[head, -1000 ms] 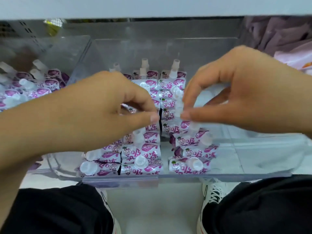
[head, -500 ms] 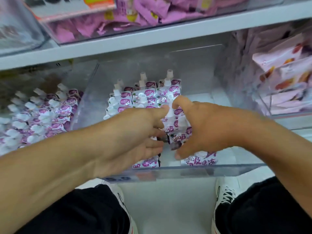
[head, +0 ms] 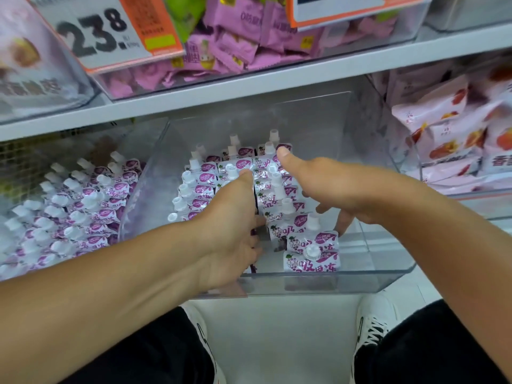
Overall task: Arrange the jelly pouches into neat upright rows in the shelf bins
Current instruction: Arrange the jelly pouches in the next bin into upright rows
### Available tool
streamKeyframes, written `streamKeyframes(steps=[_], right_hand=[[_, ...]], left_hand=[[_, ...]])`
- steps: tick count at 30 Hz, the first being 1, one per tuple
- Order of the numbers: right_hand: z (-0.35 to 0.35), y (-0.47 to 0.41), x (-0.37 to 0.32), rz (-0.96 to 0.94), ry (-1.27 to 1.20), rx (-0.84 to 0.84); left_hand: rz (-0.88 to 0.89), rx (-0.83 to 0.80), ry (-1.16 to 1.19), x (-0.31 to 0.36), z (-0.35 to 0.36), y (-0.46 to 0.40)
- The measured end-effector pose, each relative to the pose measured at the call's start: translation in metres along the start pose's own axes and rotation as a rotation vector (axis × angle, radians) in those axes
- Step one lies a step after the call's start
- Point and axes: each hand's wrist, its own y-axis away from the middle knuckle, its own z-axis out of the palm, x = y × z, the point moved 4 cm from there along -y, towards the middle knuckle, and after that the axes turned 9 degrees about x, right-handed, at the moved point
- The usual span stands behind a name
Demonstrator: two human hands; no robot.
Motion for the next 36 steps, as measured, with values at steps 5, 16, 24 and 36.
streamKeyframes(steps=[5, 16, 24, 36], right_hand=[[-0.003, 0.001, 0.004, 0.025, -0.137, -0.043], [-0.018, -0.008, 0.001, -0.188, 0.177, 0.171], [-0.032, -0.031, -0.017, -0.219, 0.246, 0.255], [-0.026, -0.037, -0.003, -0.174, 0.545, 0.066]], left_hand=[[-0.005, 0.015, 0.107, -0.004, 0.021, -0.011], [-0.079, 0.037, 0.181, -0.001, 0.035, -0.037], [0.047, 0.191, 0.277, -0.002, 0.050, -0.036], [0.044, 0.135, 0.358, -0.005, 0.051, -0.046]])
